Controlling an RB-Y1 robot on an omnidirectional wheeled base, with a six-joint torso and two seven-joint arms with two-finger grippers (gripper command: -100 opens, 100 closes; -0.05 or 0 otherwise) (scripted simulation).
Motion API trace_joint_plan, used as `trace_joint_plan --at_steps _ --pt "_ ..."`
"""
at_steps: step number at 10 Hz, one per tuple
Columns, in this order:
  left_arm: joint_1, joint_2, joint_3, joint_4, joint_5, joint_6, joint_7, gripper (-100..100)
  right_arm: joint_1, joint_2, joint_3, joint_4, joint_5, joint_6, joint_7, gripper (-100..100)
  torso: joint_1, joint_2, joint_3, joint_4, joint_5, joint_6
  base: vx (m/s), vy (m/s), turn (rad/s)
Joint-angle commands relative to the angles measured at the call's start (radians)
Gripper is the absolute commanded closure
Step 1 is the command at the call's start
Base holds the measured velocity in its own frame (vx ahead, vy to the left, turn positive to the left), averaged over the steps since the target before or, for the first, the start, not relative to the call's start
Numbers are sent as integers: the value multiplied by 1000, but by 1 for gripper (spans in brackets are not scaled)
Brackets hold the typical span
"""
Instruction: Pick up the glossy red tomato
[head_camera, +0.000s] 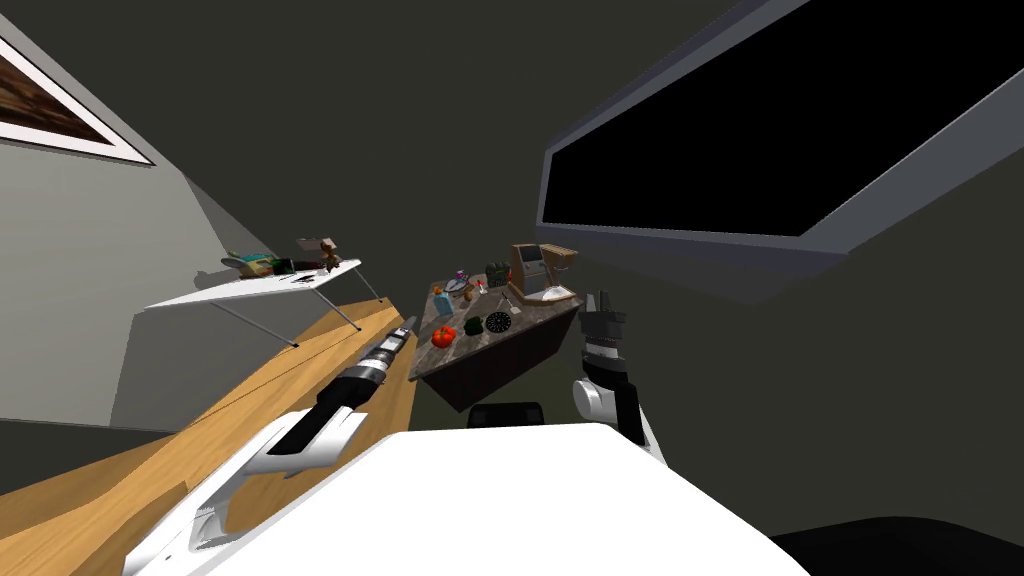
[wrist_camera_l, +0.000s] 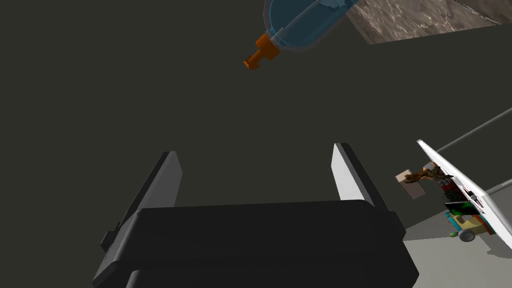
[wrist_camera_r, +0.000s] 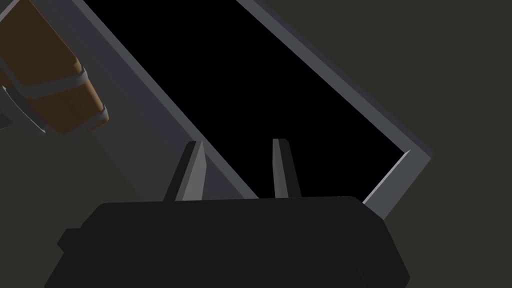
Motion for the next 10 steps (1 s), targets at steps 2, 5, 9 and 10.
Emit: trace_joint_plan --at_steps 2,5,9,10 --pt "3 18 -13 41 -20 53 3 -100 0 0 0 0 0 0 0 0 -1 -1 0 0 0 0 16 -23 -88" --pt "-5 30 -41 92 -47 101 7 -100 0 0 0 0 0 0 0 0 -1 -1 -1 0 0 0 20 -26 -59" --pt "-19 31 -83 154 -79 146 12 -100 0 0 0 0 0 0 0 0 -1 -2 -1 0 0 0 31 -31 -43" --pt "-22 27 -99 174 -88 157 13 -100 0 0 0 0 0 0 0 0 -2 -2 -1 -1 0 0 47 -34 -53"
